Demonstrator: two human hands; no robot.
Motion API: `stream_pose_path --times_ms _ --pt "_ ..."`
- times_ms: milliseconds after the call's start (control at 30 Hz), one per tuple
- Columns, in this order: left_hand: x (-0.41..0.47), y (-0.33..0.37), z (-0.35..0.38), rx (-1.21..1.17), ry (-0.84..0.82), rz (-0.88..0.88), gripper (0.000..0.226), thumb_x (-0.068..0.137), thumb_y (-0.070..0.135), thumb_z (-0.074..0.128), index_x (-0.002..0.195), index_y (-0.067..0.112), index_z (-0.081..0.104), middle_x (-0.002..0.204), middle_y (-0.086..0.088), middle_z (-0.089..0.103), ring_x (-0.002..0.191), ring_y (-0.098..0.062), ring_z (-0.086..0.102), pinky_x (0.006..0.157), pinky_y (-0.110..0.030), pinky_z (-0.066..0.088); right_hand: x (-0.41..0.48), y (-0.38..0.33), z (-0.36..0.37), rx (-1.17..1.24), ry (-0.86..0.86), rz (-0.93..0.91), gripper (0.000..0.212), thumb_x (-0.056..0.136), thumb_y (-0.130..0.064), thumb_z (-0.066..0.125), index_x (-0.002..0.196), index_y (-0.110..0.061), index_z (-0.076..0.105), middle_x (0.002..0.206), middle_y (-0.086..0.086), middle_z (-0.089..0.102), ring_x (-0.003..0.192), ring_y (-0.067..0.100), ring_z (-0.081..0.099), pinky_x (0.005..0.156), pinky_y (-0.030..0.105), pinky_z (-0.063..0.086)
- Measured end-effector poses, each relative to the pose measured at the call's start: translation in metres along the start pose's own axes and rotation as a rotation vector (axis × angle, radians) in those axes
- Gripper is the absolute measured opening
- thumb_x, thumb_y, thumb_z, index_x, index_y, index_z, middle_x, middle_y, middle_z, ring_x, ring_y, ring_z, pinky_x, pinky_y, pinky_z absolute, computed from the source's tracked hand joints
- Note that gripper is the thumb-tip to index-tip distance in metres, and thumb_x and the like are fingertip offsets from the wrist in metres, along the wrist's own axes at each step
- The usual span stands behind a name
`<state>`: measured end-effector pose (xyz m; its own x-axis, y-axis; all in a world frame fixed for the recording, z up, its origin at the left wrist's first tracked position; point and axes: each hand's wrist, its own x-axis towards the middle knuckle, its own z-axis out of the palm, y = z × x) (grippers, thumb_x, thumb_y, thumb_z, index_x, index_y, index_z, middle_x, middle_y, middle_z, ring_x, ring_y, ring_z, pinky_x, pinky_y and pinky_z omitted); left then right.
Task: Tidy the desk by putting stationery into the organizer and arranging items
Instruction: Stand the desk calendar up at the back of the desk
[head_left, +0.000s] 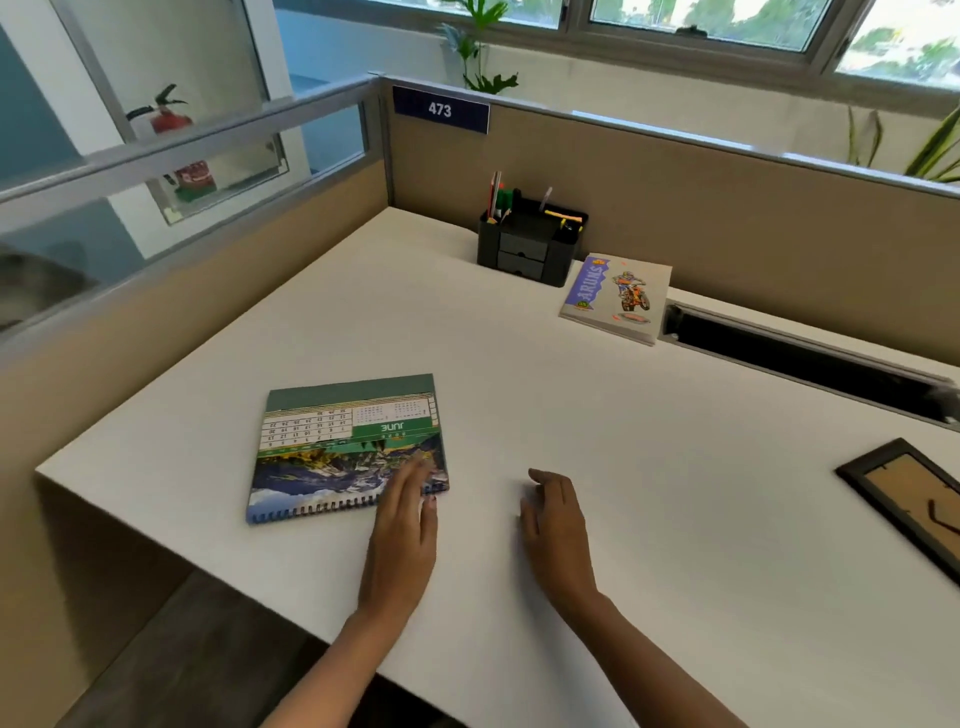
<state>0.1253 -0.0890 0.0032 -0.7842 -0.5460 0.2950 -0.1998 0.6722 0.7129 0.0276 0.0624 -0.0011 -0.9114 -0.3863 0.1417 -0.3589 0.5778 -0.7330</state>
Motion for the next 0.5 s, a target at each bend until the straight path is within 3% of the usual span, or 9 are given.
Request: stream_pose_path --times_ms 100,200,300,500 --pt "0.004 -0.031 -0.031 0.075 0.172 -0.174 0.042 0.096 0.013 0.043 0.138 0.015 0.041 0.150 0.000 0.031 0.139 -0.018 0.026 0.110 -0.037 0.032 0.005 -0.022 0.019 0.049 -0.103 -0.013 0.036 0.095 -0.013 0.051 0.131 -0.012 0.049 0.126 0.003 0.052 0.102 0.008 0.051 0.092 0.017 0.039" --pt "0.007 -0.062 -0.054 0.234 0.221 -0.451 0.045 0.092 0.011 0.050 0.136 0.009 0.040 0.152 -0.014 0.025 0.141 -0.032 0.019 0.112 -0.048 0.024 0.012 -0.046 0.035 0.082 -0.189 0.036 0.038 0.095 -0.016 0.052 0.133 -0.011 0.048 0.129 0.005 0.052 0.107 0.015 0.055 0.095 0.028 0.047" --pt "0.010 -0.081 -0.069 0.254 0.202 -0.606 0.051 0.089 0.013 0.056 0.136 0.002 0.037 0.148 -0.024 0.027 0.138 -0.038 0.022 0.114 -0.049 0.020 0.021 -0.068 0.048 0.129 -0.284 0.152 0.039 0.095 -0.017 0.053 0.134 -0.011 0.049 0.129 0.006 0.052 0.110 0.017 0.055 0.093 0.027 0.047" --pt "0.012 -0.078 -0.083 0.116 0.223 -0.569 0.056 0.085 0.013 0.064 0.134 0.003 0.039 0.135 -0.019 0.045 0.126 -0.035 0.041 0.106 -0.047 0.036 0.031 -0.086 0.056 0.356 -0.286 0.369 0.027 0.092 -0.011 0.055 0.119 -0.008 0.060 0.107 0.005 0.065 0.087 0.016 0.059 0.070 0.023 0.046"
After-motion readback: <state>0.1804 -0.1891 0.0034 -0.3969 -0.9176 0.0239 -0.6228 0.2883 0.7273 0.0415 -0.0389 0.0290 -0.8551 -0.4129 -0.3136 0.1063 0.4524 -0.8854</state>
